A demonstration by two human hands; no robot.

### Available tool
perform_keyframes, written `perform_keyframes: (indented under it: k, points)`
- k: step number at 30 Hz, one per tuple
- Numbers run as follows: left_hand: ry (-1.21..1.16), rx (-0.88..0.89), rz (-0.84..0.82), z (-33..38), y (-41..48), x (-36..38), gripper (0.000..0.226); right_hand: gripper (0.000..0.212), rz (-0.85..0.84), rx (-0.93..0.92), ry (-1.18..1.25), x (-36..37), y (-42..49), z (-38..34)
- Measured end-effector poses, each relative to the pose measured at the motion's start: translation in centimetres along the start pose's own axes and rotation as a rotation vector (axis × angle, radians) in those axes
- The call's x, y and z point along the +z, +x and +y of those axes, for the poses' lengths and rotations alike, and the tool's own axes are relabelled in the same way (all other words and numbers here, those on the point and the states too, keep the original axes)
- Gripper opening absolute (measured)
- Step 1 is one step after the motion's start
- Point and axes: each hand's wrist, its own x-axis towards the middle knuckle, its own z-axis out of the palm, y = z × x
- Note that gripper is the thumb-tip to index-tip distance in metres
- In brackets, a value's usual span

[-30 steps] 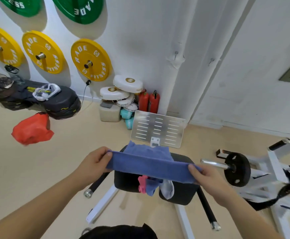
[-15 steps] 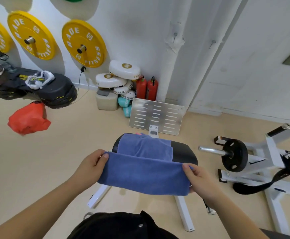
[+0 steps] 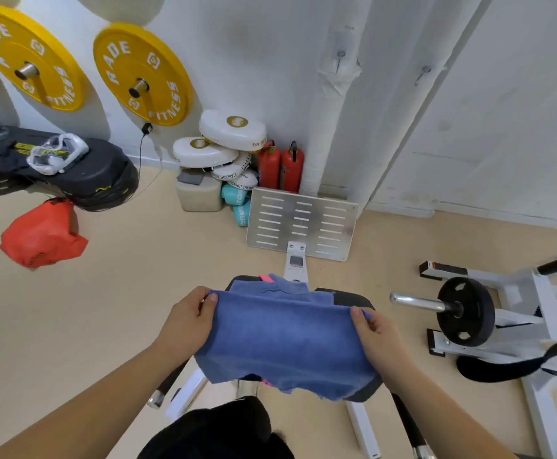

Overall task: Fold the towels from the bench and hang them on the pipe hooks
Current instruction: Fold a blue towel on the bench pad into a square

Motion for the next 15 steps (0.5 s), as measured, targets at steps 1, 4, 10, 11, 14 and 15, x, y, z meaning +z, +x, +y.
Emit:
perform_keyframes:
  k: [1,4,10,11,14,15]
  points:
    - [0.007,-0.009,-0.013,0.0,1.4,0.2,0.024,0.038,0.007,0.007,-0.015,0.3,1.3,-0.4]
    - [0.043,-0.036,-0.072,-0.4,5.9,1.3,0.025,0.04,0.017,0.051,-0.042,1.2,5.2,-1.1]
    - [0.104,-0.114,-0.18,-1.2,14.8,3.5,0.026,0.019,0.023,0.117,-0.121,2.2,13.1,-2.2]
    - [0.116,-0.127,-0.183,-1.3,15.8,3.7,0.025,0.017,0.021,0.123,-0.135,2.3,13.8,-2.4]
    - [0.168,-0.182,-0.197,-1.7,18.2,4.3,0.023,0.015,0.012,0.167,-0.201,3.0,15.7,-2.1]
    - [0.197,-0.193,-0.214,-1.9,19.1,4.6,0.023,0.014,0.004,0.174,-0.227,3.3,16.2,-2.0]
